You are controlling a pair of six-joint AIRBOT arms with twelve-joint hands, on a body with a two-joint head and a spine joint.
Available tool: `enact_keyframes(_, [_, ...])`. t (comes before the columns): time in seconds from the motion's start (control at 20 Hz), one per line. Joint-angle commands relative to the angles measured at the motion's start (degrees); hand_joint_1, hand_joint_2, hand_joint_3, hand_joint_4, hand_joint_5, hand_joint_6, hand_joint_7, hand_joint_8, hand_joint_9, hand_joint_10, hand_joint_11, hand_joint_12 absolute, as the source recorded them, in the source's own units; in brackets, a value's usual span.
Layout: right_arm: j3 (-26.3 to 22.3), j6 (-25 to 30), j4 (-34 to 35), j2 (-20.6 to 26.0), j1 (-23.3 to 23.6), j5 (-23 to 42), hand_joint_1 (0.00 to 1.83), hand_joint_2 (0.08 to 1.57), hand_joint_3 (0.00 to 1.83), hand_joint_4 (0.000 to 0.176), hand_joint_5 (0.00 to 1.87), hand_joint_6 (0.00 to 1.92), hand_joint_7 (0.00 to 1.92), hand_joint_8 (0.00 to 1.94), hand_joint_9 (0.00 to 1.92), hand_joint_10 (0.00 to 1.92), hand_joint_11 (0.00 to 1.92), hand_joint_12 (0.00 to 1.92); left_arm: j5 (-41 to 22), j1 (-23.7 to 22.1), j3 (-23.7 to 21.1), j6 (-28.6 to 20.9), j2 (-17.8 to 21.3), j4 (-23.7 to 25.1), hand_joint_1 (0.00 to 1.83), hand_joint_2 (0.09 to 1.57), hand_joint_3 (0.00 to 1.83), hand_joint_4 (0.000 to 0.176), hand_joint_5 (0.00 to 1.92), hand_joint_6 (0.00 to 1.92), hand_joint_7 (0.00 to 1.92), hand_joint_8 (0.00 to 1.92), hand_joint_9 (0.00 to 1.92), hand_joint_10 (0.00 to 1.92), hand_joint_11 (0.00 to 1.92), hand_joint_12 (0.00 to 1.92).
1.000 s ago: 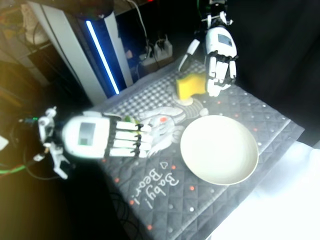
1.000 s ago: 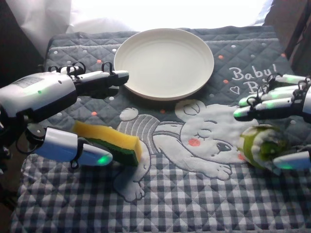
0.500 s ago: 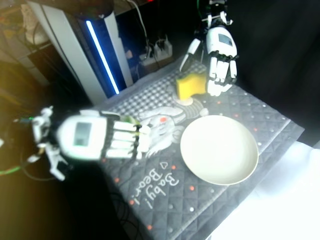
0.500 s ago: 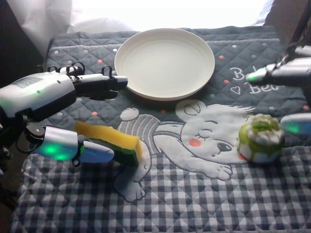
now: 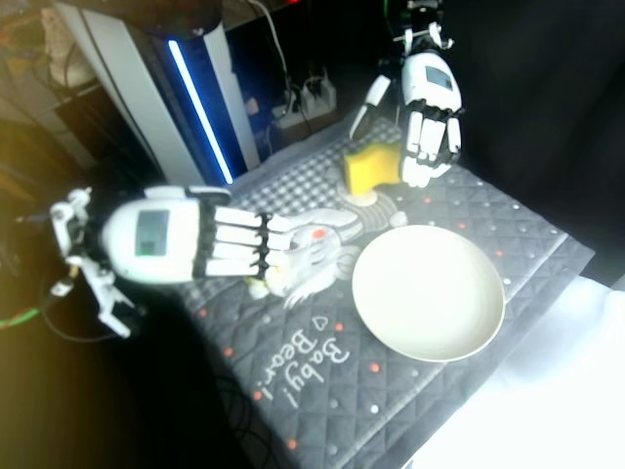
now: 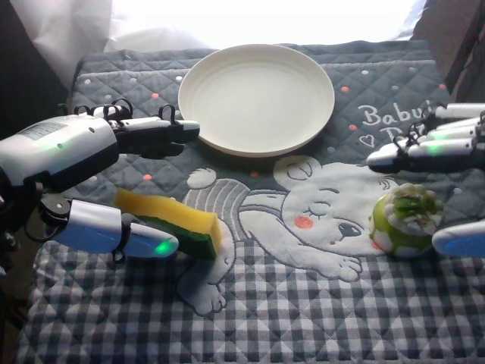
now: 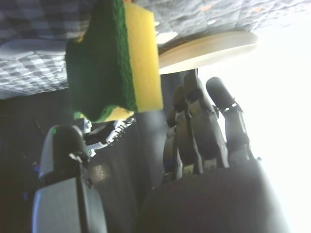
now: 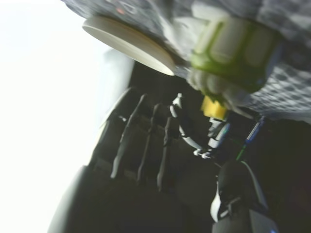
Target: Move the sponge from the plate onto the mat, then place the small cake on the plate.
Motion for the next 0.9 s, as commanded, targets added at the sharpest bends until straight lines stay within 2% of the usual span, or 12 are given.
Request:
enact_keyframes(0.0, [0.2, 0.1, 1.6, -0.4, 0.3, 3.3, 0.24, 1.14, 0.00, 0.083, 0.29, 0.00, 0.37, 0.00, 0.49, 0.00, 0.20, 0.95, -6.6, -0.5, 0.1, -0.1, -0.2, -0.7, 0.73, 0.90, 0.00, 0.003, 0.28, 0.00, 0.48, 0.00, 0.53, 0.02, 0.00, 1.32])
enact_keyframes(0.1, [1.4, 0.1, 0.8, -1.7, 0.4, 0.1, 0.54, 1.07, 0.00, 0.081, 0.24, 0.00, 0.29, 0.00, 0.48, 0.00, 0.19, 1.06, -6.6, -0.5, 0.2, -0.1, -0.4, -0.8, 0.76, 0.90, 0.00, 0.006, 0.30, 0.00, 0.49, 0.01, 0.55, 0.02, 0.00, 1.31])
enact_keyframes(0.2, [2.2, 0.1, 0.8, -2.5, 0.5, -1.2, 0.92, 1.03, 0.00, 0.108, 0.35, 0.01, 0.32, 0.00, 0.54, 0.02, 0.25, 1.08, -6.6, -0.5, 0.2, -0.1, -0.4, -0.8, 0.75, 0.91, 0.00, 0.000, 0.31, 0.00, 0.48, 0.00, 0.53, 0.01, 0.00, 1.28])
enact_keyframes(0.25, [2.3, 0.1, 0.8, -2.6, 0.5, -1.2, 0.92, 1.03, 0.00, 0.108, 0.35, 0.01, 0.32, 0.00, 0.54, 0.02, 0.25, 1.08, -6.6, -0.5, 0.2, -0.1, -0.4, -0.8, 0.75, 0.91, 0.00, 0.000, 0.31, 0.00, 0.48, 0.00, 0.53, 0.01, 0.00, 1.28])
enact_keyframes(0.3, [2.7, 0.1, 0.8, -2.8, 0.9, -1.2, 1.26, 1.19, 0.01, 0.000, 0.74, 0.04, 0.65, 1.13, 0.60, 1.06, 0.50, 1.68, -6.6, -0.5, 0.2, -0.1, -0.4, -0.8, 0.78, 0.91, 0.00, 0.000, 0.31, 0.00, 0.47, 0.00, 0.50, 0.00, 0.00, 1.25])
enact_keyframes(0.35, [3.0, 0.1, 0.9, -2.8, 1.9, -1.2, 1.26, 1.19, 0.01, 0.000, 0.74, 0.04, 0.65, 1.13, 0.60, 1.06, 0.50, 1.68, -6.6, -0.5, 0.2, -0.1, -0.5, -0.8, 0.78, 0.91, 0.00, 0.000, 0.31, 0.00, 0.47, 0.00, 0.50, 0.00, 0.00, 1.25])
enact_keyframes(0.4, [3.4, -0.2, 0.4, -2.8, 4.1, -1.2, 1.22, 1.24, 0.01, 0.000, 0.83, 0.91, 0.71, 1.65, 0.85, 1.73, 0.92, 1.91, -6.7, -0.2, 0.2, -0.1, -0.5, -0.9, 0.74, 0.91, 0.00, 0.004, 0.31, 0.00, 0.49, 0.00, 0.54, 0.02, 0.00, 1.35])
enact_keyframes(0.45, [3.6, -0.9, -0.2, -2.8, 6.1, -1.2, 1.22, 1.24, 0.01, 0.000, 0.83, 0.91, 0.71, 1.65, 0.85, 1.73, 0.92, 1.91, -6.7, 0.0, 0.2, -0.1, -0.5, -1.1, 0.74, 0.91, 0.00, 0.004, 0.31, 0.00, 0.49, 0.00, 0.54, 0.02, 0.00, 1.35])
enact_keyframes(0.5, [3.8, -2.3, -0.9, -2.5, 9.3, -1.2, 1.32, 1.19, 0.00, 0.000, 0.89, 1.05, 0.76, 1.29, 0.79, 1.48, 0.74, 1.65, -6.9, 0.2, 0.2, -0.1, -0.4, -1.2, 0.75, 0.89, 0.00, 0.013, 0.29, 0.00, 0.51, 0.01, 0.57, 0.03, 0.02, 1.37])
enact_keyframes(0.6, [3.8, -5.4, -2.0, -2.1, 16.3, -1.2, 1.35, 1.16, 0.00, 0.000, 0.96, 0.98, 0.83, 1.23, 0.76, 1.43, 0.53, 1.60, -7.0, 0.3, 0.2, -0.1, -0.5, -1.2, 0.73, 0.87, 0.00, 0.016, 0.31, 0.00, 0.55, 0.01, 0.62, 0.05, 0.10, 1.35])
enact_keyframes(0.75, [5.6, -9.1, -2.5, -3.7, 26.0, -1.3, 1.39, 1.11, 0.00, 0.000, 0.97, 0.73, 0.98, 0.97, 0.94, 1.35, 0.87, 1.48, -7.0, 0.3, 0.4, -0.1, -1.0, -1.2, 0.72, 0.88, 0.00, 0.023, 0.29, 0.00, 0.55, 0.00, 0.61, 0.03, 0.11, 1.25])
enact_keyframes(0.85, [6.4, -9.1, -2.4, -4.6, 27.7, -1.5, 1.29, 1.09, 0.00, 0.000, 1.07, 0.66, 1.02, 1.06, 0.97, 1.19, 0.78, 1.57, -7.0, 0.2, 0.6, -0.1, -1.2, -1.2, 0.73, 0.87, 0.00, 0.030, 0.31, 0.01, 0.57, 0.01, 0.62, 0.03, 0.11, 1.24])
